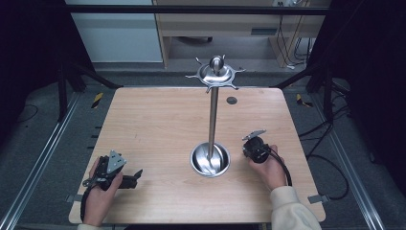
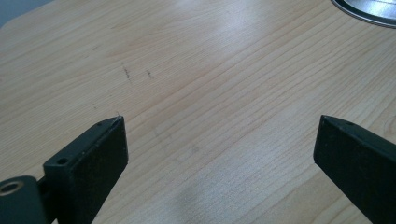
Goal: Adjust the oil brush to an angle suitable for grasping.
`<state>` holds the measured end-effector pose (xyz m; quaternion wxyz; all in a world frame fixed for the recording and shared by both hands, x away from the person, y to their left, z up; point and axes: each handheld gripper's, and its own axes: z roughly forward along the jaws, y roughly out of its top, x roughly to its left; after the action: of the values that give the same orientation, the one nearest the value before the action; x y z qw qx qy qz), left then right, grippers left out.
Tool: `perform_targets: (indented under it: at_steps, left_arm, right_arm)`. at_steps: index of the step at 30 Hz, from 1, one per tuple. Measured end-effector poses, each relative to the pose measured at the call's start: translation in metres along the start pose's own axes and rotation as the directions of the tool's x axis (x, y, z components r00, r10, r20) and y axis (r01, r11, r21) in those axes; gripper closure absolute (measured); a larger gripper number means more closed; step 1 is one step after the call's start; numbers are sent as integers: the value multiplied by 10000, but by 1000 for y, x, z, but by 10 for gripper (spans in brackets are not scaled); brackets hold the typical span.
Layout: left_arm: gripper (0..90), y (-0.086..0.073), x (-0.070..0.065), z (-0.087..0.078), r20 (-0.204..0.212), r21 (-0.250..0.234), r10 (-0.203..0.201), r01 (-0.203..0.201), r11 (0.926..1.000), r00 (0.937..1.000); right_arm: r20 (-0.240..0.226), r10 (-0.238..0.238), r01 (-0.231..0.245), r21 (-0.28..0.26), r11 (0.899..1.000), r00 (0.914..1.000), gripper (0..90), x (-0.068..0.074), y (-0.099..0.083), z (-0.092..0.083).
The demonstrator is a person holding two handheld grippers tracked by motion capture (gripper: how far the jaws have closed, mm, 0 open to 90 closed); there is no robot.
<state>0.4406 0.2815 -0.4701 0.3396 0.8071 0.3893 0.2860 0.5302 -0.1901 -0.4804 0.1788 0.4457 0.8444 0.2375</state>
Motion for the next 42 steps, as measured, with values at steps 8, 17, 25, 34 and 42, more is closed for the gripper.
perform_targets:
  at_steps: [8, 17, 25, 34, 42]
  left_arm:
    - [27, 0, -1, 0, 23, 28, 50, -50, 10000, 10000]
    - [27, 0, -1, 0, 6, 61, 77, -77, 10000, 10000]
    - [27, 0, -2, -1, 67, -4, 18, -18, 10000, 10000]
    - [27, 0, -3, -1, 118, -14, 31, -31, 10000, 9999]
    - [28, 0, -3, -1, 97, 19, 36, -36, 10000, 9999]
  right_arm:
    - [348, 146, -149, 73, 9999, 9993, 900, -2, 0, -1]
    - [672, 645, -652, 77, 9978, 9956, 900, -9, -2, -5]
    - [218, 1146, -1158, 629, 9913, 9932, 798, -14, -2, -38]
    - [23, 1144, -1127, 1926, 9748, 9934, 674, -18, -7, -52]
    - [-246, 1475, -1348, 2796, 9506, 9888, 665, -23, -13, -47]
